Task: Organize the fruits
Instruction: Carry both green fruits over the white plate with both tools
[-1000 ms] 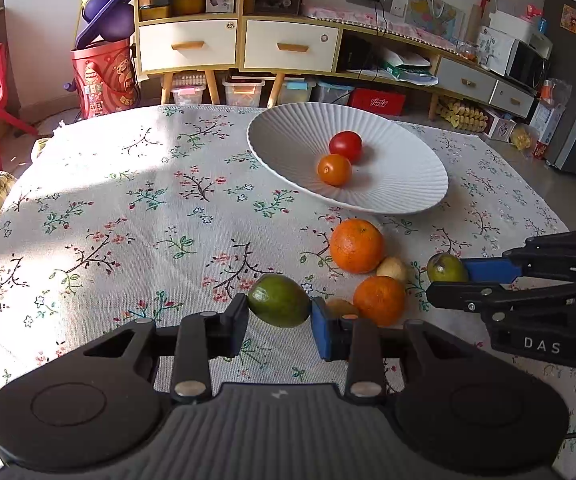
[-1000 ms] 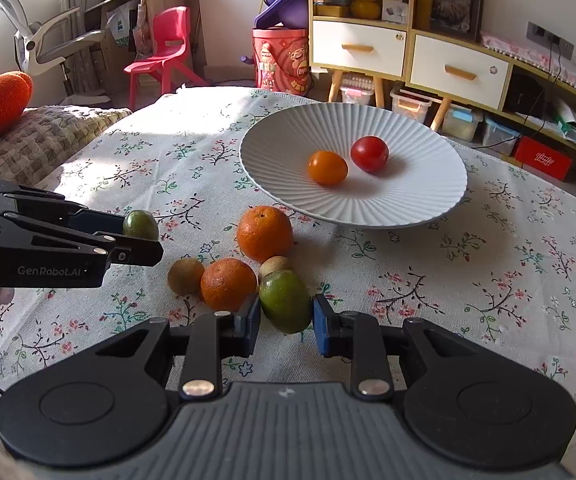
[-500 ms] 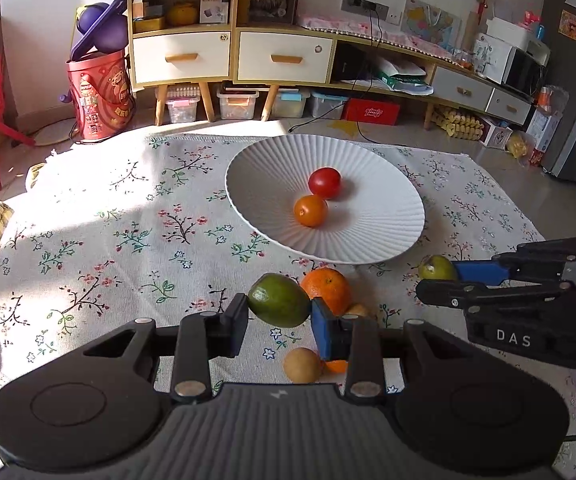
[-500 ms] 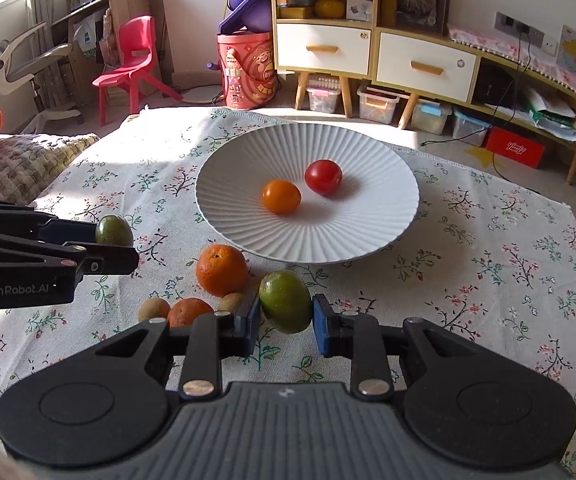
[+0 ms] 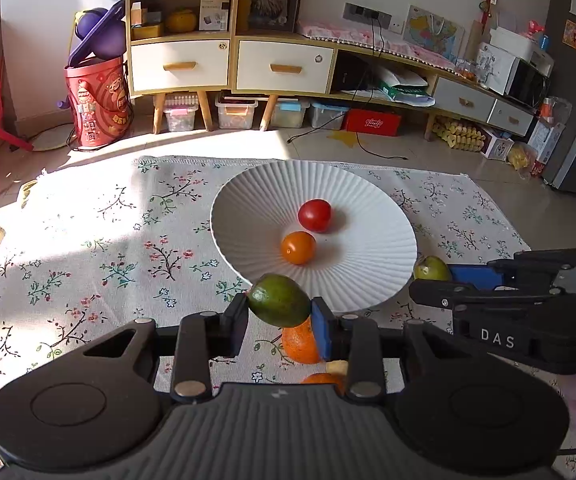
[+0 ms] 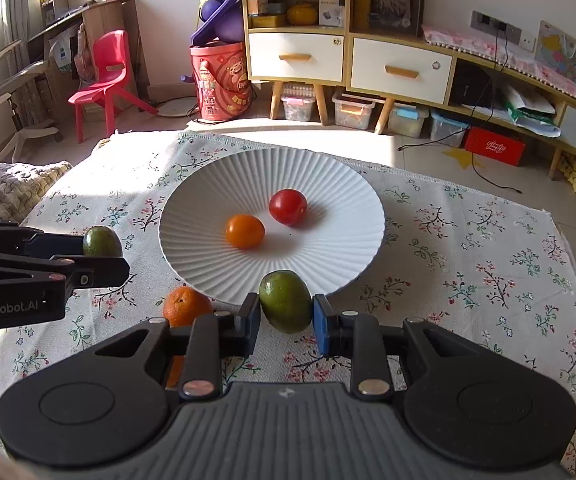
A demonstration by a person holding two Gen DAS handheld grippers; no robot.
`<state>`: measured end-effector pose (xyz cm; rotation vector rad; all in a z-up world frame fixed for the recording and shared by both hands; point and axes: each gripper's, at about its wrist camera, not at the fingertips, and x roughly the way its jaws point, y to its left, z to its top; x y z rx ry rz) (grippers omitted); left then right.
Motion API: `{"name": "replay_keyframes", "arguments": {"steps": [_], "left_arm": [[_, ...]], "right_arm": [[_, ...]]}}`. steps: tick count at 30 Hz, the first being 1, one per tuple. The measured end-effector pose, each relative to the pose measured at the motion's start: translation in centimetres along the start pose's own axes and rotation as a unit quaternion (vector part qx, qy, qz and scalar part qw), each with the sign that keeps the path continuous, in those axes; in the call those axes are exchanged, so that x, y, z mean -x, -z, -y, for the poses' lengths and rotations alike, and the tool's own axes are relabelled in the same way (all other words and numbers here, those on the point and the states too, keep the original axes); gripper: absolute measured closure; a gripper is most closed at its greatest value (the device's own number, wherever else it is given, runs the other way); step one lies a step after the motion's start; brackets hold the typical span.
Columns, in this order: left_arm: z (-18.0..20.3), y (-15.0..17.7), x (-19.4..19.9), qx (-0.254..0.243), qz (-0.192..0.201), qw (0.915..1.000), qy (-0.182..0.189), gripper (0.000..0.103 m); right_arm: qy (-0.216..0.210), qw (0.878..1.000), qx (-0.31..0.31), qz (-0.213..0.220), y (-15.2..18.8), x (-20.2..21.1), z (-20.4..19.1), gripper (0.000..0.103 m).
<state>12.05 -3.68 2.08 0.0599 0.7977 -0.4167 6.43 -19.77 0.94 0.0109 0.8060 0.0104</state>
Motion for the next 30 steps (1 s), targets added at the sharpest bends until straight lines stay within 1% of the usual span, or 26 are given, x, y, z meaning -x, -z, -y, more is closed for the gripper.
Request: {"name": "replay_keyframes", "arguments": {"steps": [12,17,30], "left_arm": [[0.6,-1.3,-2.0,0.002,0.006,1.0000,-0.006,0.084],[0.8,-1.4,-3.1,-0.010,0.013,0.9999,-0.004,0.084],[1.0,-1.3,-5.6,-0.029,0.014,0.9995,0.001,0.084]], "right_arm": [[0.012,1.000,-0.012,0.012,-1.3,-1.3,1.0,0.078],[0.016,1.000,-0.013,0.013,-1.6,-2.3,1.2,0.078],[0.020,1.000,-0.006,0.003,-1.9,-5.0,1.6,0.078]]}}
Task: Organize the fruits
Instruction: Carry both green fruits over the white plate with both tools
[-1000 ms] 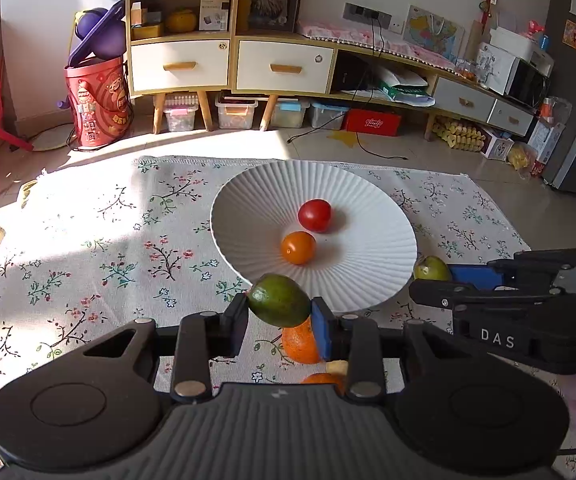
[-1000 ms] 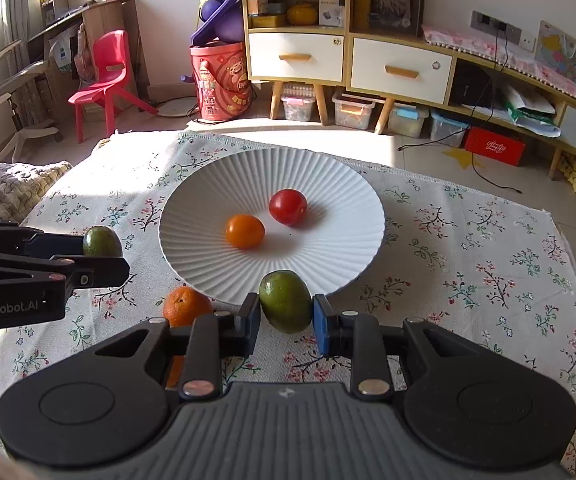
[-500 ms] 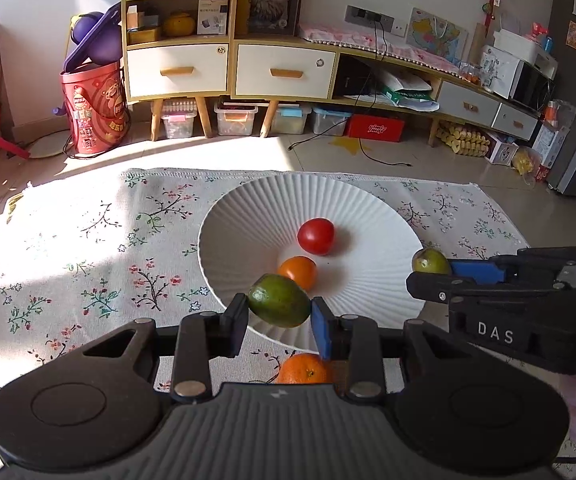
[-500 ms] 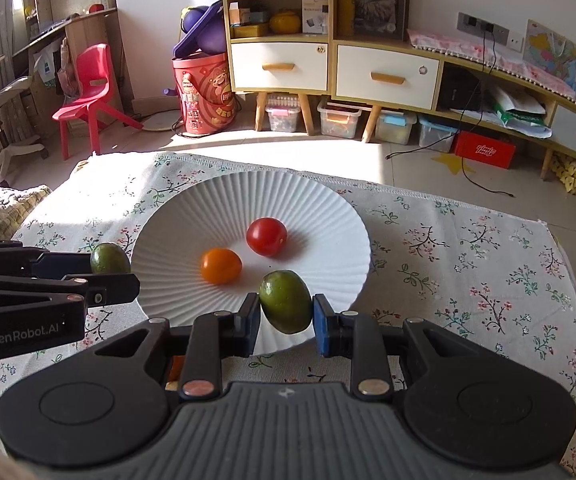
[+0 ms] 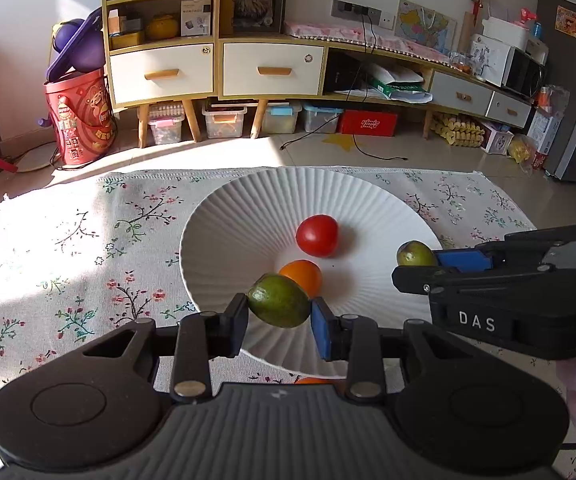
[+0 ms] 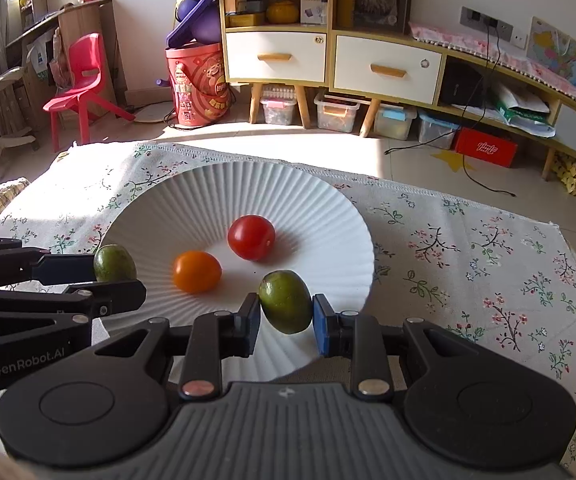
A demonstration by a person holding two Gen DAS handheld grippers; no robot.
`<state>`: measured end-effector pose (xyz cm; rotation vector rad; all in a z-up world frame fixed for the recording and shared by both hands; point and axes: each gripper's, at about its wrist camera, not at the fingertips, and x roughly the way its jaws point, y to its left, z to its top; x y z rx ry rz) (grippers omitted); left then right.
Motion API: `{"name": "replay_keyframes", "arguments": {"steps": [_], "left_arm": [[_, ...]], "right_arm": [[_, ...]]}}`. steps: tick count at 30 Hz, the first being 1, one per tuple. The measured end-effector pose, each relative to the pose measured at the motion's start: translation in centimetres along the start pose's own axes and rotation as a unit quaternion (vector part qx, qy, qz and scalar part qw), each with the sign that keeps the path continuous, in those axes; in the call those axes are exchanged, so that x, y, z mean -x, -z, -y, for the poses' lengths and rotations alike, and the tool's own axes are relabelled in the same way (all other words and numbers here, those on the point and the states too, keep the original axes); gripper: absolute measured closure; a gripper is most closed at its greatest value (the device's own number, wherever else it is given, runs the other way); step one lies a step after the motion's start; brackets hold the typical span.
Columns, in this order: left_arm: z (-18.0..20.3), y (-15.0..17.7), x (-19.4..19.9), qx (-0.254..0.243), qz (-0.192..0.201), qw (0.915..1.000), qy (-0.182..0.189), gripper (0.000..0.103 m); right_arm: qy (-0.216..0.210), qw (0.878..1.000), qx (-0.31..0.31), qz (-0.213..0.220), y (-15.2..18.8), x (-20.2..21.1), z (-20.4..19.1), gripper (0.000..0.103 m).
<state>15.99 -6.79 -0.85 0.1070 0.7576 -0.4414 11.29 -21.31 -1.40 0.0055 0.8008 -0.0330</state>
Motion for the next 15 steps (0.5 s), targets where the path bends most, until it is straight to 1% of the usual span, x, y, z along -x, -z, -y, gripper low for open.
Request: {"name": "replay_keyframes", "arguments": {"steps": [5,15], "left_arm": [[0.0,0.1,-0.8,-0.003,-0.003,1.0000,-0.003,0.084],[0.1,0.0,-1.3,-0.002,-0.001,1.0000,-0.002,0.084]], "right_arm": [[-0.002,1.000,0.002,-0.007,0.1,-0.7,-0.2,0.078],[-0.007,1.000,0.010,-0.003,0.1,-0.8,-0.4,0.077]]}}
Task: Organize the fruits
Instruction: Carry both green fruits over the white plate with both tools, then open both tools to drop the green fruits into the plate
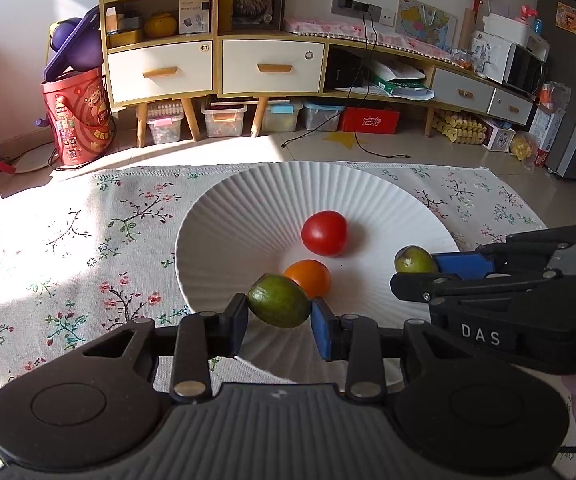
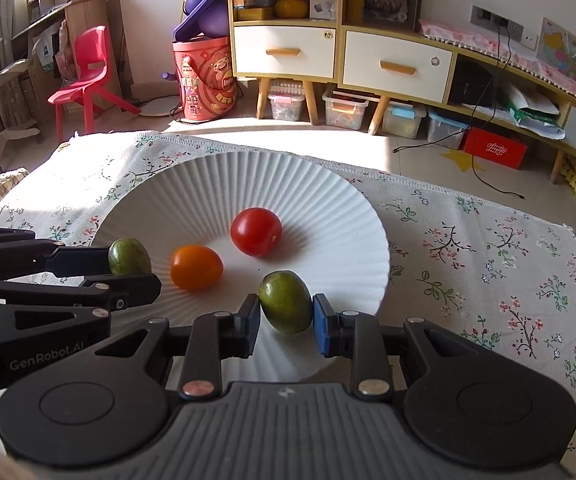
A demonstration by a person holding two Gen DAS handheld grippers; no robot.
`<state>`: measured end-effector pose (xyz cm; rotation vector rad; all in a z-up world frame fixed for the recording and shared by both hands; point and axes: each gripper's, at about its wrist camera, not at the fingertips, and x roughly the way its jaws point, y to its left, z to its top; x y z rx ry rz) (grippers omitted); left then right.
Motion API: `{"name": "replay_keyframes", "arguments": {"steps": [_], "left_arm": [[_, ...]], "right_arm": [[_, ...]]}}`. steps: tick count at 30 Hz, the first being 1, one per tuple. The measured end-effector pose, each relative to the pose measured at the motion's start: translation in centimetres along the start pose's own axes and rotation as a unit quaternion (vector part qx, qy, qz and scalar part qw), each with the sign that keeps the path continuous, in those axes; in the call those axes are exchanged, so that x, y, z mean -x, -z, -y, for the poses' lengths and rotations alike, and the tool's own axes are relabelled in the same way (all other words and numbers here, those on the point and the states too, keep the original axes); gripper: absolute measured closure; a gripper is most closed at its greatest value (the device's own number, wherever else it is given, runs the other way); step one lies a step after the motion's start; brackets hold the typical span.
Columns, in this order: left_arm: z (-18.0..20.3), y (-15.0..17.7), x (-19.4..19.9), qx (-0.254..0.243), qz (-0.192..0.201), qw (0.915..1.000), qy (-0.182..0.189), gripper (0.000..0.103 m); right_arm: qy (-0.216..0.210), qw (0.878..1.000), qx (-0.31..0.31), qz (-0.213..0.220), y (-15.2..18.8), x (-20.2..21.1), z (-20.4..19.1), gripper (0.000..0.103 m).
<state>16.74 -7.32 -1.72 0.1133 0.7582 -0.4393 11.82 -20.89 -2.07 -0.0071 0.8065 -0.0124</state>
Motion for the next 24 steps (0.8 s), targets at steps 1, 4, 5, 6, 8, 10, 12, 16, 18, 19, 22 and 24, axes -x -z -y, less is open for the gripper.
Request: {"name": "replay_keyframes", "arguments": {"steps": [1,4,5,6,8,10,12,16,18,19,22,24], "left_arm": [[0.0,0.0,0.0,0.000,0.000,1.0000,0.001,0.083],[-0.1,0.0,0.1,0.001,0.001,1.0000,0.001,0.082],[-0.1,-0.1,0.2,0.000,0.001,1.0000,0.003,0.082],[-0.1,-0.1,0.3,0.000,0.000,1.0000,0.003,0.080],[-0.1,-0.1,0.4,-0.001,0.002,1.0000,0.004,0.076],[-0.2,-0.1,0.7,0.000,0.004,1.0000,0.004,0.070],[-0.4,0.0,1.0,0.002,0.005,1.0000,0.005,0.066],[-0.7,0.0,1.8,0.006,0.009,0.9999,0.006,0.058],[-0.9,0.0,2.4,0.006,0.013,0.9999,0.008,0.055],[-1.0,0.1,2.7,0.007,0.015,0.9998,0.008,0.052],[-1.5,0.2,3.6,0.016,0.019,0.9996,0.009,0.047],[-1.7,0.3,4.1,0.020,0.022,0.9995,0.008,0.043]], "right_arm": [[0.000,1.000,-0.001,0.000,0.0,0.0,0.0,0.077],[0.000,1.000,-0.003,0.002,0.0,0.1,0.1,0.077],[0.000,1.000,-0.003,0.003,0.0,0.1,0.1,0.076],[0.001,1.000,-0.003,0.004,0.0,0.2,0.1,0.076],[0.000,1.000,-0.005,0.005,0.0,0.4,0.2,0.071],[-0.001,1.000,-0.010,0.008,-0.1,0.8,0.3,0.067],[-0.002,1.000,-0.012,0.011,-0.1,1.2,0.4,0.065],[0.000,1.000,-0.018,0.018,-0.2,1.9,0.6,0.055],[0.000,1.000,-0.020,0.022,-0.1,2.4,0.7,0.053],[-0.001,1.000,-0.020,0.024,0.0,2.7,0.7,0.051],[0.001,0.999,-0.020,0.028,0.1,3.3,0.8,0.048],[0.002,0.999,-0.022,0.029,0.2,3.6,0.9,0.046]]}}
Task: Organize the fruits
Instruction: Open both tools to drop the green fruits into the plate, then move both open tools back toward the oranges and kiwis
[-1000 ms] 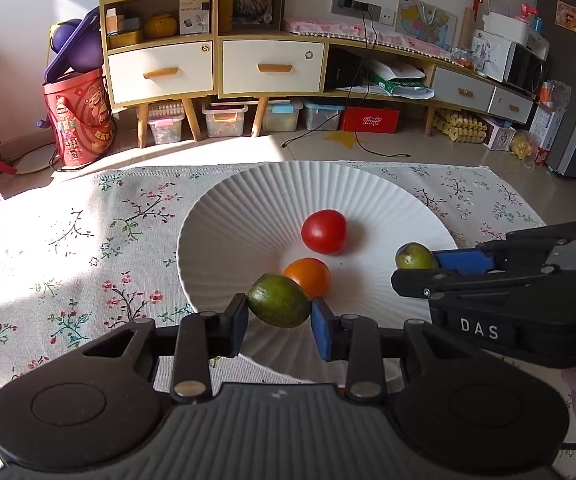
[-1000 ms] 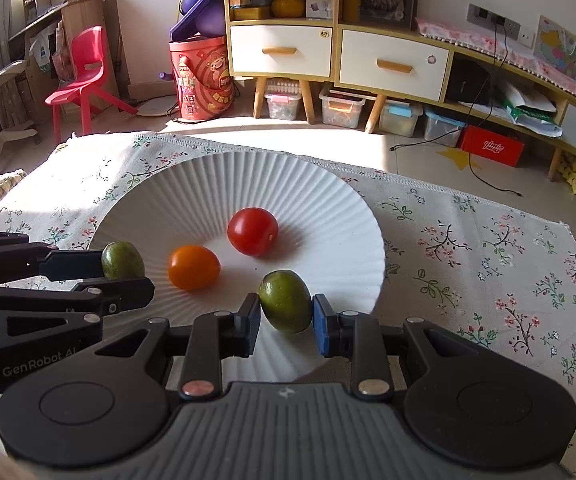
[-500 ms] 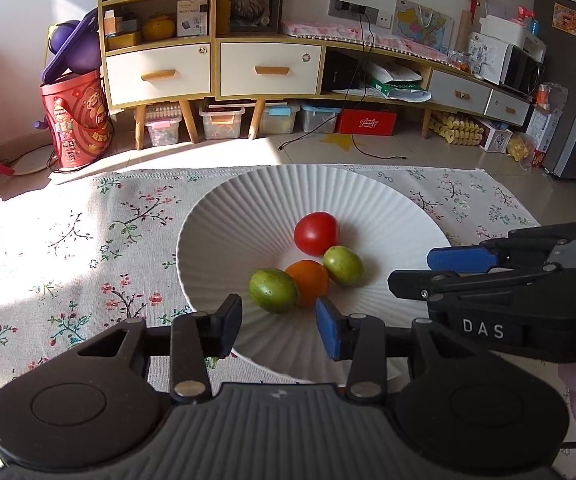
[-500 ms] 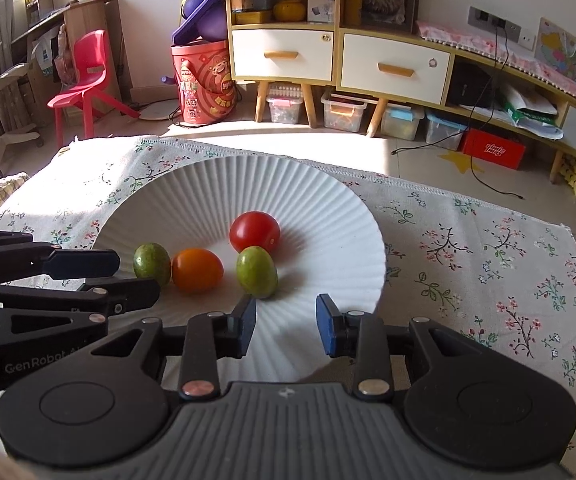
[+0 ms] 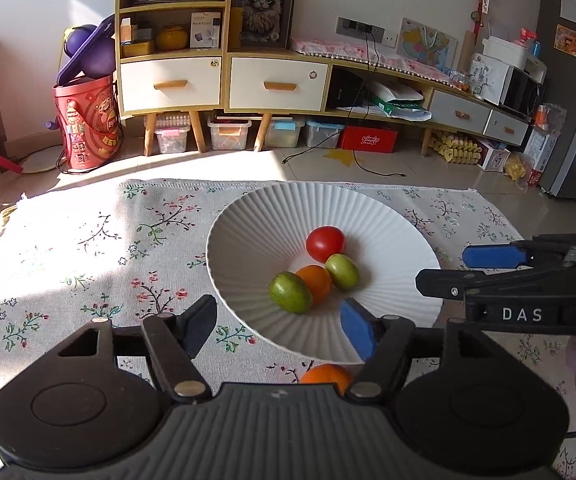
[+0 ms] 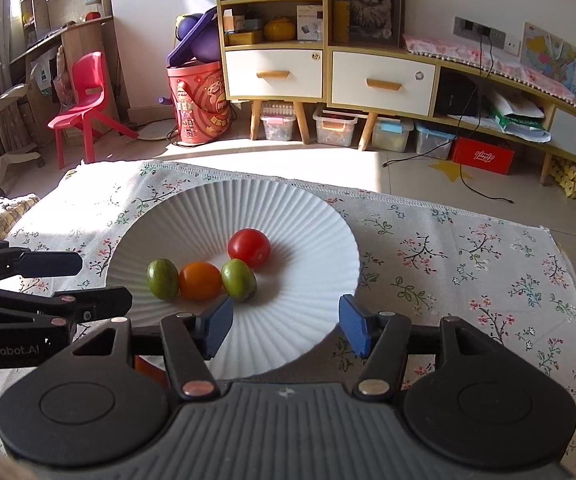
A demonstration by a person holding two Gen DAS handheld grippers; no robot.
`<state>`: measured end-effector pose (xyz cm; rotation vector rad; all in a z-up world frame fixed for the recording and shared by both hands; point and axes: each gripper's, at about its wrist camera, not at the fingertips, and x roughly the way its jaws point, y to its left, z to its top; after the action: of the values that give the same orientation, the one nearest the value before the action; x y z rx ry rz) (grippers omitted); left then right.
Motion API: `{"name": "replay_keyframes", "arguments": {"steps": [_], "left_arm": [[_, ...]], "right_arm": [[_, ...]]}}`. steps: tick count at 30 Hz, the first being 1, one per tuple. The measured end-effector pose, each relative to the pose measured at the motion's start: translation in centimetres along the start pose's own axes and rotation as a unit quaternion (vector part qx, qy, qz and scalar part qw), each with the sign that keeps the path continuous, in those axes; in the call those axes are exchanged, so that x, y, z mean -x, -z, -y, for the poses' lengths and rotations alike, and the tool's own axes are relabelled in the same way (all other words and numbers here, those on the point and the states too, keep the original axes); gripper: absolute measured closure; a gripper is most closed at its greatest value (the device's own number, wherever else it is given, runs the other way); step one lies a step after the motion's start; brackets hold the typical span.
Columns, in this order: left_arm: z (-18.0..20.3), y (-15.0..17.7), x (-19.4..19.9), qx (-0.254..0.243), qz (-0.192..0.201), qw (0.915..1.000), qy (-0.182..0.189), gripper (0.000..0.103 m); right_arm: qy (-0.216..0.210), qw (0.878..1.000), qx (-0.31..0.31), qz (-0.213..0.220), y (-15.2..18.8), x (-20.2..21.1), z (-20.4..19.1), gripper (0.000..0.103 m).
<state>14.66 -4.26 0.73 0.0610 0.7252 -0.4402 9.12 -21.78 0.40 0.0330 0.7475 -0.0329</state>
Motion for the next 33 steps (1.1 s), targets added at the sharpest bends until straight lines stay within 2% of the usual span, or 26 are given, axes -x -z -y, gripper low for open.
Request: {"name": "replay_keyframes", "arguments": {"steps": [2,13,18,25,33], "left_arm": [[-0.3,0.2,0.6,0.000,0.004,1.0000,0.000,0.040],[-1.0,2.0,3.0,0.001,0.001,0.9999,-0.010,0.018],[-1.3,2.9,3.8,0.003,0.001,0.9999,-0.014,0.011],[-1.7,4.2,4.8,-0.001,0.000,0.9998,-0.022,0.011],[-1.5,5.5,5.5,-0.008,-0.008,0.9998,-0.018,0.011]], "right_arm": [[0.000,1.000,0.000,0.002,0.2,0.3,0.0,0.040],[-0.016,1.000,0.017,0.012,1.3,2.4,-0.6,0.030],[-0.024,0.999,0.019,0.020,1.9,3.4,-0.7,0.023],[-0.025,0.999,0.017,0.021,2.5,4.0,-0.6,0.011],[-0.017,1.000,0.012,0.021,3.7,4.2,-0.4,0.003]]}}
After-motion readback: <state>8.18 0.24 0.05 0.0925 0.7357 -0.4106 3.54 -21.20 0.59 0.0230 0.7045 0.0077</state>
